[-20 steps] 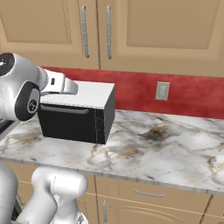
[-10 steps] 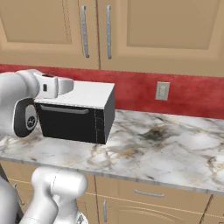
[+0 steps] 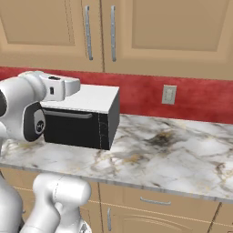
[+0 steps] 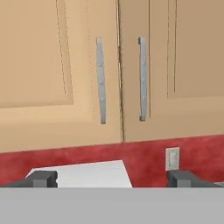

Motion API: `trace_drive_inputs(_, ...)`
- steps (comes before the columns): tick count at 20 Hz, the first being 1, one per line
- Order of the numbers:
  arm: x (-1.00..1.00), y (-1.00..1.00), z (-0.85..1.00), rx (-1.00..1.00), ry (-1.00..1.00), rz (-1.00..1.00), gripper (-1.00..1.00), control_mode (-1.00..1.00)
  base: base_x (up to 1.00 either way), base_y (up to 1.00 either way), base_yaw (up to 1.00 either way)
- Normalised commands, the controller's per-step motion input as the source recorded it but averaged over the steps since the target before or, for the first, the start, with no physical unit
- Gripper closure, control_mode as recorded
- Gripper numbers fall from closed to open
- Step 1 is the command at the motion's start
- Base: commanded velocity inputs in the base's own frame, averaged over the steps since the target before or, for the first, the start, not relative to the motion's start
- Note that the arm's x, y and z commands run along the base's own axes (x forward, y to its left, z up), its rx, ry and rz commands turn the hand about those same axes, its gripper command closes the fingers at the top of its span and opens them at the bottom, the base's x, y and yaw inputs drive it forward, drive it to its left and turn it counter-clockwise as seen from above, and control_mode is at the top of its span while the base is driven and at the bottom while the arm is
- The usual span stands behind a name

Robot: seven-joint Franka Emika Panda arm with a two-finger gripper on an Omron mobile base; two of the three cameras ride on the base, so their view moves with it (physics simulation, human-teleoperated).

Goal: The dining table condiment station is running low on shaker. Refill the condiment station by opening the cabinet and taking the shaker from the cabinet and placing it on the dining table.

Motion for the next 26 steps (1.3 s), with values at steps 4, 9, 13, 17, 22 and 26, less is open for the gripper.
trace_drive_inputs(4,0.0,-0.05,0.4,0.0,0.05,-0.01,-1.0,-1.0,0.0,0.0,0.0)
trace_drive_inputs(9,0.14,0.01,0.12,0.0,0.03,0.01,-1.0,-1.0,0.0,0.0,0.0)
trace_drive_inputs(13,0.52,0.01,0.04,0.0,0.02,0.04,-1.0,-1.0,0.0,0.0,0.0)
trace_drive_inputs(17,0.68,0.05,0.25,0.0,0.0,0.13,-1.0,-1.0,0.0,0.0,0.0)
trace_drive_inputs(22,0.52,0.0,0.31,0.0,-0.05,0.14,-1.0,-1.0,0.0,0.0,0.0)
trace_drive_inputs(26,0.35,0.0,0.34,-0.03,-0.05,0.09,-1.0,-1.0,0.0,0.0,0.0)
